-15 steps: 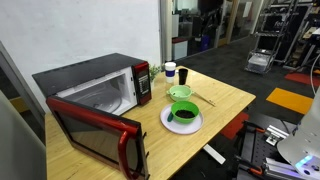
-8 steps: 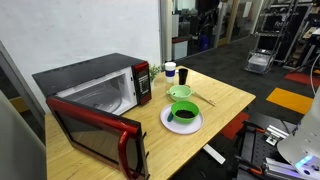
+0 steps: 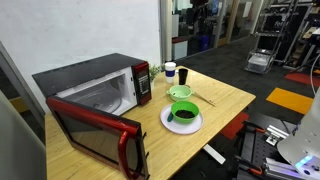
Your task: Place the light green bowl inside the microwave
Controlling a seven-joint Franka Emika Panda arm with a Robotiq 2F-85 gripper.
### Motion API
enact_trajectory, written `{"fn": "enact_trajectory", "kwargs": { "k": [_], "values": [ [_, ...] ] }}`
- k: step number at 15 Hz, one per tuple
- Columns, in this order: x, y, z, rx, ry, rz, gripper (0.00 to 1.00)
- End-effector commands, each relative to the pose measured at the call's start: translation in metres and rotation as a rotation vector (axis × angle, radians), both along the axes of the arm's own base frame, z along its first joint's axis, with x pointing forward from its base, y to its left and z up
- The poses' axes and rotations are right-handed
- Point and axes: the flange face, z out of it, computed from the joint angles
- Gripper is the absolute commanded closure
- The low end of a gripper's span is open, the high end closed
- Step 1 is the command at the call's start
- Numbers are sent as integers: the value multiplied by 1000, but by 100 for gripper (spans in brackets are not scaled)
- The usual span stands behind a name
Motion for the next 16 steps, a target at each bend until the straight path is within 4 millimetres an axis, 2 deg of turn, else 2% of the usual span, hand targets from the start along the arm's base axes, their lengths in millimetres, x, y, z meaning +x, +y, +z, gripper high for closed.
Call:
{"fn": "enact_trajectory", "kwargs": {
  "k": [1, 5, 8, 12, 14, 16],
  "values": [
    [58, -41, -19, 16, 48, 10, 0],
    [110, -75, -72, 44, 70, -21, 0],
    [135, -90, -117, 73, 88, -47, 0],
    [146, -101, -162, 74, 105, -61, 0],
    [143, -97, -171, 89, 100, -95, 0],
    [145, -96, -172, 65, 122, -84, 0]
  ]
}}
